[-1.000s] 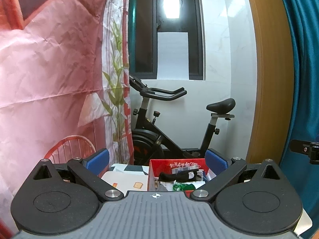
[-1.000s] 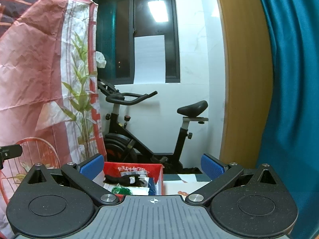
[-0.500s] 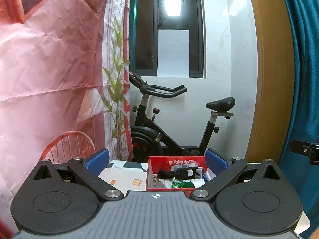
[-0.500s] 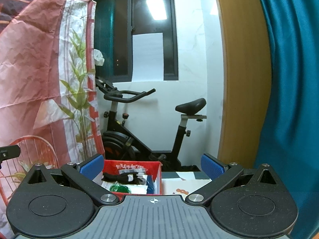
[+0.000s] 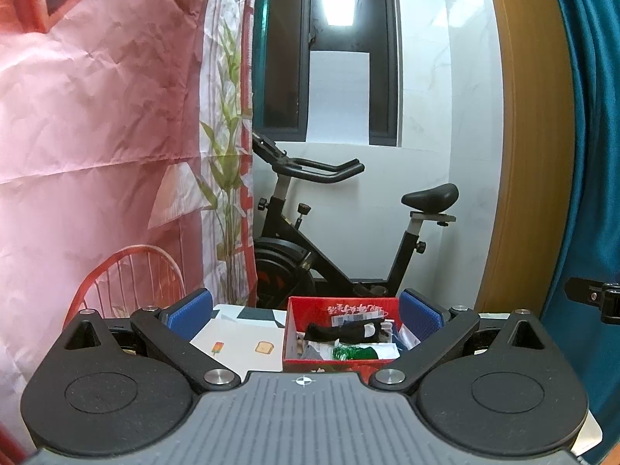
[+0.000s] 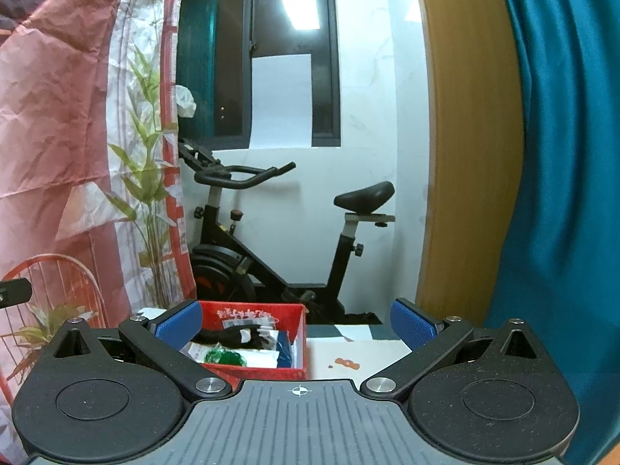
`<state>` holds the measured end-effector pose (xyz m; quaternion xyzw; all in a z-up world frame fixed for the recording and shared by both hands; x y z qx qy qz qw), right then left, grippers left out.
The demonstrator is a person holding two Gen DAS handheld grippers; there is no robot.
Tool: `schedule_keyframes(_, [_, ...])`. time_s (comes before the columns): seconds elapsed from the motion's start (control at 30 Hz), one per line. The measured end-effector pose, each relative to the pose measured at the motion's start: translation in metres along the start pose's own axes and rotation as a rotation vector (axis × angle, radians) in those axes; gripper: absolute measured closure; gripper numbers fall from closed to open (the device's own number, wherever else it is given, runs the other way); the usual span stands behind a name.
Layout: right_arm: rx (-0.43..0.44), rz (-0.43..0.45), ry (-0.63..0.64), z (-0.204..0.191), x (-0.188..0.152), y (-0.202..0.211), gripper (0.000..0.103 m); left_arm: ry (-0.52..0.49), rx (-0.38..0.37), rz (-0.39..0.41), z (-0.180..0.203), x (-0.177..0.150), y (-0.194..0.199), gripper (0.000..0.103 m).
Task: Organize soft objects
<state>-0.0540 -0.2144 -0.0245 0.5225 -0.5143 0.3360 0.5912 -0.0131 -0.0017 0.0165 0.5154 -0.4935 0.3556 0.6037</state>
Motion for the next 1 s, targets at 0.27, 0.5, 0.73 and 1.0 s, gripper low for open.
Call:
schedule_keyframes(0.27, [-0.015, -0.015, -0.010, 0.004, -0.004, -0.004, 0.000, 0.003, 0.009, -0.006, 0.000, -0.001, -0.001, 0.000])
schedule_keyframes(0.5, [-0.022, -0.026, 0.002, 0.001, -0.008, -0.007, 0.000, 0.005, 0.012, -0.009, 0.001, -0.002, -0.002, 0.000])
schedule_keyframes(0.73, [-0.035, -0.035, -0.002, 0.004, -0.008, -0.010, 0.000, 0.005, 0.014, -0.007, 0.002, -0.003, -0.001, 0.000])
schedule_keyframes(1.0, [-0.046, -0.042, -0.001, 0.006, -0.011, -0.013, 0.000, -0.007, 0.027, 0.001, 0.004, -0.005, -0.001, 0.000])
Point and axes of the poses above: each gripper's, at about its wrist camera, not at the fingertips, and y roughly against the way its jaws point, z to its right, x to its top, the point moved 2 cm from there along -y, roughly the way its jaws point, and after that the axes turned 3 degrees about -x, right-handed, at the moved point
